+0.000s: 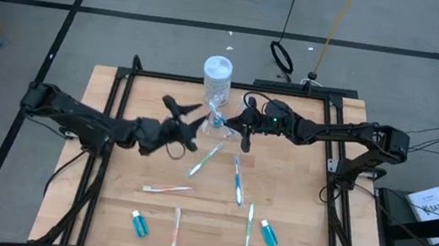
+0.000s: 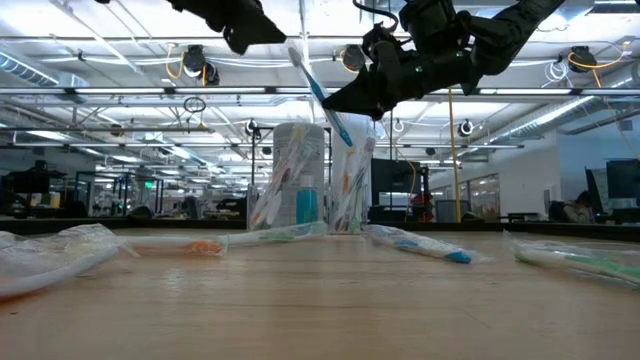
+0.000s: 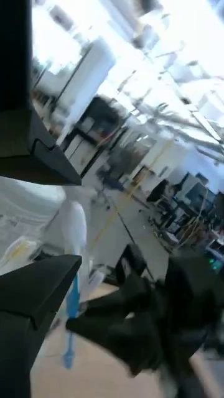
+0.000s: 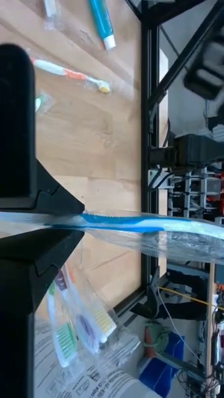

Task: Pick & Place toothbrushing station
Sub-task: Put the blue toothbrush into the transparent organizer

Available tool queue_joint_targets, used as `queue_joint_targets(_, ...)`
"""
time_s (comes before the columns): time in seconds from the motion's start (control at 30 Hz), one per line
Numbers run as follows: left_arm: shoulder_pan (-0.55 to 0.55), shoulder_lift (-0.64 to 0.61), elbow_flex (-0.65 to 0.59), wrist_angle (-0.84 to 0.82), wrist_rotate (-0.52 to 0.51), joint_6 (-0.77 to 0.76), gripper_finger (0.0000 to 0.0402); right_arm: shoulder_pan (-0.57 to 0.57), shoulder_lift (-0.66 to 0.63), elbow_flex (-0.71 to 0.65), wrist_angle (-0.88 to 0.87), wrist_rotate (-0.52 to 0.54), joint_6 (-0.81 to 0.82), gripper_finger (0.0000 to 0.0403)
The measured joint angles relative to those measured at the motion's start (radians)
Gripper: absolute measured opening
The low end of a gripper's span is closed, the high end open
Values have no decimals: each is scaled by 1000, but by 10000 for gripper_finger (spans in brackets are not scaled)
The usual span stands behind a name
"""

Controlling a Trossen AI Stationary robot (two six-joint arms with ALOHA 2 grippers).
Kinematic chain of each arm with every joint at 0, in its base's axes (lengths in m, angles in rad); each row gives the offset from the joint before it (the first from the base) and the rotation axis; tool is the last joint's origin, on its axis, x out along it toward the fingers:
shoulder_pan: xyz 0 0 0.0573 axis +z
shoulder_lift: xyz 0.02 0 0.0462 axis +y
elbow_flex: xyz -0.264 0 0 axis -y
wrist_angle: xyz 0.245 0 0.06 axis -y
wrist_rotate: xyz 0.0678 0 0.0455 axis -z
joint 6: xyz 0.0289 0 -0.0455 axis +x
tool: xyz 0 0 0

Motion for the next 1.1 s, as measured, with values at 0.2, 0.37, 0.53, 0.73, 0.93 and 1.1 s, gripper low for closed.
queue_joint_targets(0.2,145,-109,1,-286,303,-341,191,3,0,0,0,0,-26,22)
queue_joint_targets(0.37,280,-114,0,-363,663,-531,191,4,0,0,9,0,-26,22)
queue_joint_targets(0.53,348,-33,0,-233,907,-636,191,9,0,0,27,0,-26,23)
queue_joint_targets(0.73,363,75,0,-75,943,-638,191,29,0,0,31,0,-26,24)
queue_joint_targets(0.93,361,102,0,-61,942,-624,191,33,0,0,36,0,-46,24)
queue_joint_targets(1.1,361,95,0,-56,935,-624,174,32,0,0,36,0,-45,24)
